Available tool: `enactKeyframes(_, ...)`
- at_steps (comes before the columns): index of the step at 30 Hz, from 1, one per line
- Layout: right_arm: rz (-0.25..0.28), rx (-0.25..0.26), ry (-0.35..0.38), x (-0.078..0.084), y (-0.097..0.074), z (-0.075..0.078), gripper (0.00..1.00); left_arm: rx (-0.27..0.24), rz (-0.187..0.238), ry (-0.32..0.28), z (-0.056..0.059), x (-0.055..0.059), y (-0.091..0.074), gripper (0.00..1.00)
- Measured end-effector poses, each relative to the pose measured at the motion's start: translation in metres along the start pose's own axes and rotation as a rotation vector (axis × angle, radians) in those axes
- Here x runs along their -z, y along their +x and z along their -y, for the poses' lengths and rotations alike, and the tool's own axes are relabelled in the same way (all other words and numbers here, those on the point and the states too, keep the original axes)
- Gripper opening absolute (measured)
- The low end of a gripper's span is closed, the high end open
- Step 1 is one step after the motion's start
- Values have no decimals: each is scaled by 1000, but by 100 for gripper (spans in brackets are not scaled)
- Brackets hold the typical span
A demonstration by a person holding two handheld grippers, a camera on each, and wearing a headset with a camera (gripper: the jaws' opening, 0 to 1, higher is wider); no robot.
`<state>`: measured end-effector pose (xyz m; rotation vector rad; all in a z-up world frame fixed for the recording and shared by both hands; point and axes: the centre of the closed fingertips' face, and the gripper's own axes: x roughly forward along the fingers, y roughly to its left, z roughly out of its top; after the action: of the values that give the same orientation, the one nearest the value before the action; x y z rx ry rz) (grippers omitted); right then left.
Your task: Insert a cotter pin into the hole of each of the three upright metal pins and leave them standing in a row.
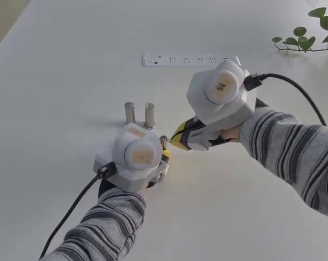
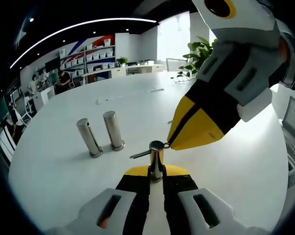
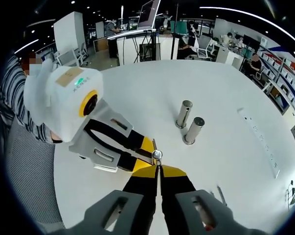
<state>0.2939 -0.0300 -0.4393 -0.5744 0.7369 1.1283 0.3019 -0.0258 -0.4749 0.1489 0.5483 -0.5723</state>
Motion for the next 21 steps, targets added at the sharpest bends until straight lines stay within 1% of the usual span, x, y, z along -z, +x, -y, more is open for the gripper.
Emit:
enactKeyframes(2, 1, 7, 14, 1, -1, 0, 0, -1, 1, 2, 0, 0, 0, 5)
enactKeyframes(4, -15, 22, 32, 6, -3, 3, 0, -1, 1, 2, 0, 0, 1, 5)
enactKeyframes(5, -12, 29, 43, 8, -3, 5, 2, -2, 0, -1, 0, 0, 1, 5)
enactKeyframes(6, 0, 43, 76, 9, -4, 9, 4, -2, 1, -1, 0, 0, 1, 5)
enactKeyframes(7, 8, 42, 95, 10, -4, 10, 6, -3, 1, 0, 0, 0, 1, 5)
enactKeyframes(8, 22, 48, 136, 10, -6, 11, 8, -7, 2, -1, 0, 0, 1, 5)
enactKeyframes(9, 34, 56, 159, 11, -7, 13, 11, -9, 3, -1, 0, 0, 1, 5)
enactKeyframes(13, 82, 95, 260, 14, -16, 19, 19, -17, 5, -3, -1, 0, 1, 5)
enactKeyframes(16, 132, 113, 316, 17, -24, 24, 22, -21, 4, -5, -2, 0, 2, 5)
enactKeyframes(18, 154, 126, 346, 20, -31, 26, 25, -25, 2, 4, -3, 0, 1, 5)
enactKeyframes(21, 190, 150, 370, 24, -39, 31, 28, -29, 0, -4, -7, 1, 0, 5)
